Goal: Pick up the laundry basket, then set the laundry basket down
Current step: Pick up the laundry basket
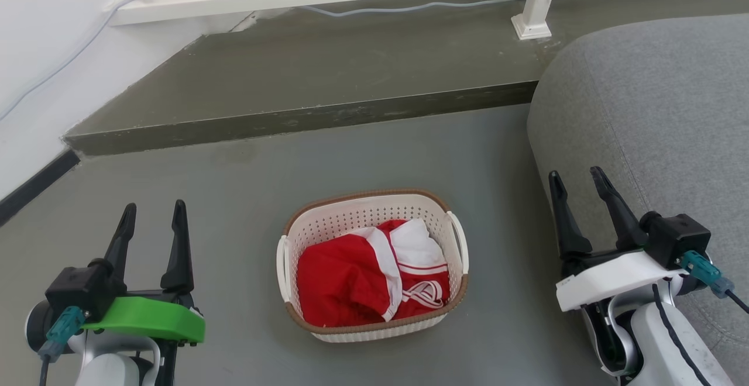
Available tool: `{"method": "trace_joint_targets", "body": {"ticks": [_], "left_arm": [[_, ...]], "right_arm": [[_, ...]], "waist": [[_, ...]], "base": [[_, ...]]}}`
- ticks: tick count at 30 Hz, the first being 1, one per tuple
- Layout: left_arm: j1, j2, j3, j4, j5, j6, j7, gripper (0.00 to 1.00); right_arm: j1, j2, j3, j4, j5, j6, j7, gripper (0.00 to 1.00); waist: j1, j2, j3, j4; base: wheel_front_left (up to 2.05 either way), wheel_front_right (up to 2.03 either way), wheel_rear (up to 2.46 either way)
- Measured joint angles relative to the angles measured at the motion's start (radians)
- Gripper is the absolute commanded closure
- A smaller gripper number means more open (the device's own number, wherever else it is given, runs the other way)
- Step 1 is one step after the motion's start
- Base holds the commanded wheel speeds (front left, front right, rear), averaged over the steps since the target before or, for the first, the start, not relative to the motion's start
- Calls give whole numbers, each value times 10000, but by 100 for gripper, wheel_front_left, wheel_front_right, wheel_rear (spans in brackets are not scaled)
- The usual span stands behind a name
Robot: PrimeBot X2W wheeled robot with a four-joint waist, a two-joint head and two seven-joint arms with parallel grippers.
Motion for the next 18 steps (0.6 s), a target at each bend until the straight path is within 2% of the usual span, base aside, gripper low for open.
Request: {"method": "trace_joint_targets", "body": {"ticks": [18], "left_arm": [[-302, -10, 242, -94, -2, -127, 0, 0]], "right_arm": [[-311, 194, -12, -98, -280, 84, 0, 0]], "waist": [[0, 0, 917, -129]], "base": [[0, 0, 0]]}}
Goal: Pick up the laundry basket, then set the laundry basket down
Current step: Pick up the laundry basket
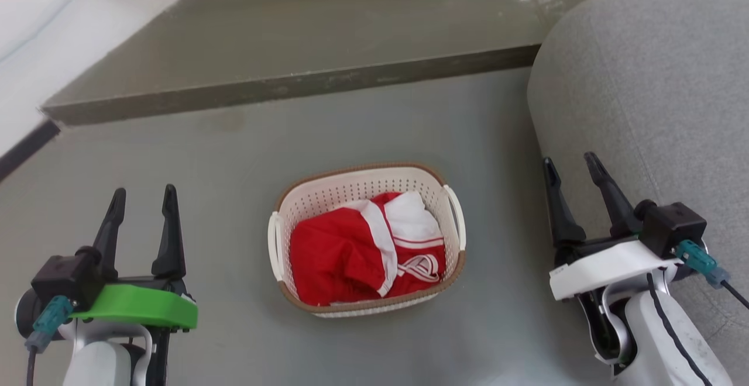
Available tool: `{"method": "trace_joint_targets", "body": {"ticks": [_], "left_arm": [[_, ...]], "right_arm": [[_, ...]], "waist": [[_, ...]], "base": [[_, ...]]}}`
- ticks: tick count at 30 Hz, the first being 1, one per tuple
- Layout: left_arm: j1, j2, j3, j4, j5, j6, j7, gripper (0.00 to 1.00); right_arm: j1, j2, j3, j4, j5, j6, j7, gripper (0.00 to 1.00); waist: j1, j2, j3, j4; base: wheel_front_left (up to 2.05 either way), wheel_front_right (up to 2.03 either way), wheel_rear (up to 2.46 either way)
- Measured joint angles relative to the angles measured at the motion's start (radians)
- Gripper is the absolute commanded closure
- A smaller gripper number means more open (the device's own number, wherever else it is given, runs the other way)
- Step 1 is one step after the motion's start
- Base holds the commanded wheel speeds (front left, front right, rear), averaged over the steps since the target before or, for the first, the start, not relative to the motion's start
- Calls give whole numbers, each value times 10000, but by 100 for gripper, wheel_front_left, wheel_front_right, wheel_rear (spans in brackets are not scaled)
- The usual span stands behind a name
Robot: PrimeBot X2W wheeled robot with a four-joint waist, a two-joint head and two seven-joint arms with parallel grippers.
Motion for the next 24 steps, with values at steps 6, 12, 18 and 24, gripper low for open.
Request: {"method": "trace_joint_targets", "body": {"ticks": [6, 12, 18, 24], "left_arm": [[-144, 6, 23, -48, -8, -6, 0, 0], [-391, 52, 61, -104, -21, -84, 0, 0], [-610, 198, 148, -199, -40, -86, -2, 0], [-947, 261, 180, -297, -263, -90, -29, 0]], "right_arm": [[-101, 94, -2, -96, -31, 0, -2, 0], [-377, 146, 27, -207, -192, 0, -2, 0], [-679, 190, 88, -307, -286, 0, -4, 0], [-982, 234, 125, -376, -307, -10, -13, 0]], "waist": [[0, 0, 476, -45], [0, 0, 1026, -63], [0, 0, 1525, -79], [1, 0, 2134, -117]], "base": [[0, 0, 0], [0, 0, 0], [0, 0, 0], [0, 0, 0]]}}
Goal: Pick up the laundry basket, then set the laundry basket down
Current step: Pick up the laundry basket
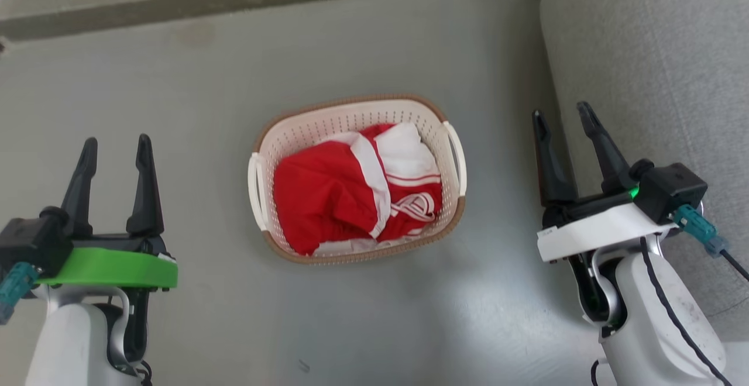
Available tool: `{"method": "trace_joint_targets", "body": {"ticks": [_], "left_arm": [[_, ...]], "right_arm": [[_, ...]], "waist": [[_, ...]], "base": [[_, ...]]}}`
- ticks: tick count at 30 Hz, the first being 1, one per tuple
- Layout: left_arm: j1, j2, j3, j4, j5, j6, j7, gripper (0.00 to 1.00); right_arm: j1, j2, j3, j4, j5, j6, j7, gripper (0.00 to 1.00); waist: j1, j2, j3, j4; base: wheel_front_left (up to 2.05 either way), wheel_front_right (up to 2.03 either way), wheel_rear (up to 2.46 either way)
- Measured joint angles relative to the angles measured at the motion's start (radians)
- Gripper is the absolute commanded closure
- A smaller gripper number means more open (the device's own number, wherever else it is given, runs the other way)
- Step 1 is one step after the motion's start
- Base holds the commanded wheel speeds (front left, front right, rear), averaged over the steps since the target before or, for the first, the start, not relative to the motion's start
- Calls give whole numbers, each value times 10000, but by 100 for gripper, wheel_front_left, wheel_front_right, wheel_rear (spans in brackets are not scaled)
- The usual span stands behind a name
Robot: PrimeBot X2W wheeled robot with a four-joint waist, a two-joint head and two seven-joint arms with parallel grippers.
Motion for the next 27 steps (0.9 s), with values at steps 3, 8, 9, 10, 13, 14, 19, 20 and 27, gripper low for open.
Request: {"method": "trace_joint_targets", "body": {"ticks": [3, 8, 9, 10, 13, 14, 19, 20, 27], "left_arm": [[-144, 81, -8, -8, -17, 0, 0, 0], [-426, 268, 2, -38, -127, -2, 0, 0], [-481, 293, 0, -38, -159, -2, 0, 0], [-546, 313, 0, -36, -178, -2, 0, 0], [-715, 416, -25, -36, -234, -4, 0, 0], [-775, 472, -56, -36, -263, -4, 0, 0], [-1104, 698, -257, -33, -291, -8, 0, 0], [-1159, 725, -293, -27, -295, -10, 0, 0], [-1441, 953, -627, 414, -568, -12, -2, 0]], "right_arm": [[-149, 13, 25, -35, 0, -4, -2, 0], [-455, 23, 151, -29, -6, -21, -2, 0], [-509, 27, 173, -25, -21, -54, -2, 0], [-559, 31, 182, -13, -21, -86, -2, 0], [-718, 35, 192, 36, -21, -105, -2, 0], [-767, 35, 196, 52, -21, -107, -2, 0], [-1084, 40, 244, 102, -35, -180, -2, 0], [-1152, 40, 249, 111, -36, -184, -2, 0], [-1620, 44, 259, 529, -40, -268, -25, 0]], "waist": [[0, 0, 314, -21], [0, 0, 850, -67], [1, 0, 957, -78], [0, 0, 1067, -89], [0, 0, 1385, -126], [0, 0, 1487, -139], [1, 0, 1990, -200], [1, 0, 2085, -212], [1, 0, 2711, -274]], "base": [[0, 0, 0], [0, 0, 0], [0, 0, 0], [0, 0, 0], [0, 0, 0], [0, 0, 0], [0, 0, 0], [0, 0, 0], [0, 0, 0]]}}
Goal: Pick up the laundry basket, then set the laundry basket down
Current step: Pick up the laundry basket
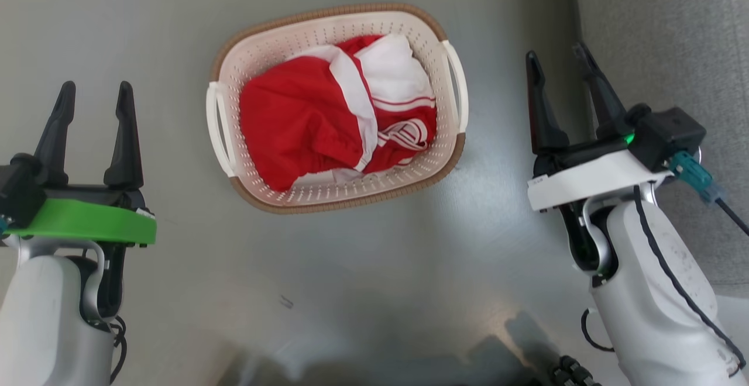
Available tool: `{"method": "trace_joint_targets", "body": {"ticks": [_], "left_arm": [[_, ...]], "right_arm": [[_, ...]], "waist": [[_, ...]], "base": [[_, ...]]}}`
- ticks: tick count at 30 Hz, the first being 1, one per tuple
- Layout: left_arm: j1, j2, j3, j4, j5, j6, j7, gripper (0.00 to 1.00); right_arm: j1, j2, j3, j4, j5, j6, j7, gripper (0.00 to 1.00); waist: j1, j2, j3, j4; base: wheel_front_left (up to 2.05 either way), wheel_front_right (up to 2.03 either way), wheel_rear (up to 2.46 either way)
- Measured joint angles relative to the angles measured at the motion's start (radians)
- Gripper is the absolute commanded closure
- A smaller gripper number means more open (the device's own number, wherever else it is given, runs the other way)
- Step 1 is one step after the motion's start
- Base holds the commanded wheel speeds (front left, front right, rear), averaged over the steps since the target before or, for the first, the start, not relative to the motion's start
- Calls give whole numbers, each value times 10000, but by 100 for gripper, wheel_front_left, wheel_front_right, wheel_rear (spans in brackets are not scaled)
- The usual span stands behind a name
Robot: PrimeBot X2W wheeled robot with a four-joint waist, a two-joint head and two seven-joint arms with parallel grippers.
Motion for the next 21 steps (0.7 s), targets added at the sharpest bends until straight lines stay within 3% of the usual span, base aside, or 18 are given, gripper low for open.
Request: {"method": "trace_joint_targets", "body": {"ticks": [21], "left_arm": [[-1585, 460, -1678, 1958, -867, -2, 336, 0]], "right_arm": [[-2150, -8, 466, 2637, 554, -10, -6, 0]], "waist": [[0, 0, 1631, 28]], "base": [[0, 0, 0]]}}
